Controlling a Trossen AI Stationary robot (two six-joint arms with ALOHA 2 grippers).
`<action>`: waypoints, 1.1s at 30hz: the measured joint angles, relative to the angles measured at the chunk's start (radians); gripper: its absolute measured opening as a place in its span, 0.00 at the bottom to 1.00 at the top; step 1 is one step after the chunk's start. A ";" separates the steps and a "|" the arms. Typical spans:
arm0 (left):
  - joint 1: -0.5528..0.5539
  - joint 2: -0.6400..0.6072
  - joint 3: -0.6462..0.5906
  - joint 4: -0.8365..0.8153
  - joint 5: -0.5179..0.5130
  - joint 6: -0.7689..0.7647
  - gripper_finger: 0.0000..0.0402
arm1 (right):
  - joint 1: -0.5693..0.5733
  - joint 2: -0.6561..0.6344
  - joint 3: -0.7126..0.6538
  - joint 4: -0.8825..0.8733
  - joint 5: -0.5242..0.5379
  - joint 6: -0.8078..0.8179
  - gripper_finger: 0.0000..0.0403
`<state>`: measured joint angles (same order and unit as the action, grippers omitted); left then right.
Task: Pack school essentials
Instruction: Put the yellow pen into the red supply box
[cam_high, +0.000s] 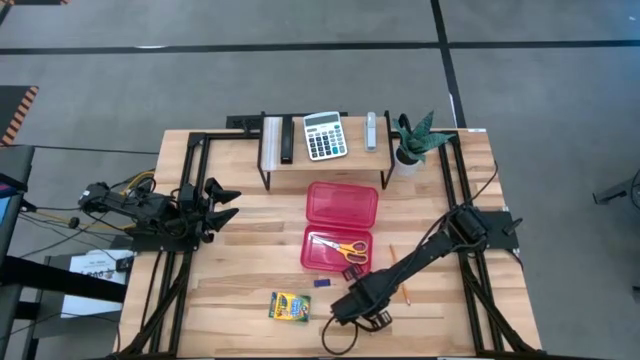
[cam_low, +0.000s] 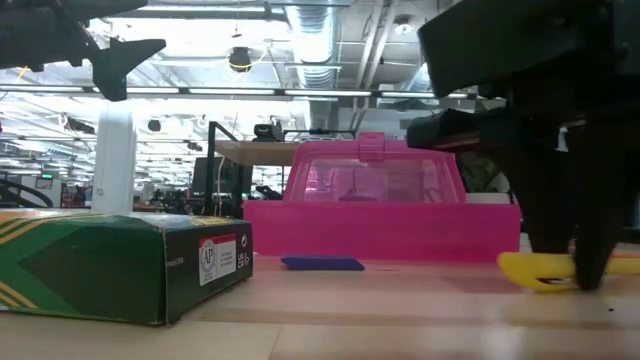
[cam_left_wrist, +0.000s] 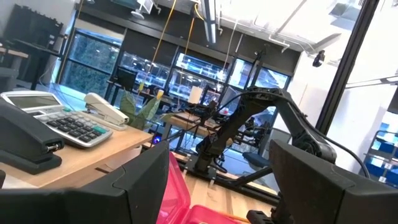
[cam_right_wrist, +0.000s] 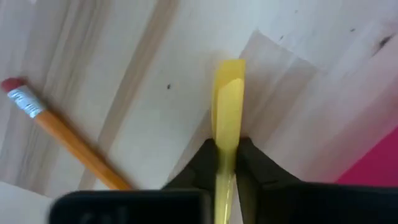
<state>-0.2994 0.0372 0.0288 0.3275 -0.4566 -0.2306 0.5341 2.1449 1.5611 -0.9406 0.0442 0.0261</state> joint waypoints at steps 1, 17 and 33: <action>0.000 0.000 0.000 0.000 0.000 0.000 0.65 | -0.001 0.001 0.007 -0.003 -0.001 0.000 0.05; 0.000 0.000 0.000 0.000 0.000 -0.001 0.65 | -0.071 0.003 0.383 -0.294 0.028 -0.001 0.07; 0.000 0.000 0.000 0.000 -0.001 0.000 0.65 | -0.351 0.003 0.459 -0.285 0.037 0.306 0.10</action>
<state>-0.2996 0.0372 0.0288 0.3271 -0.4572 -0.2306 0.1827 2.1479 2.0197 -1.2255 0.0817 0.3320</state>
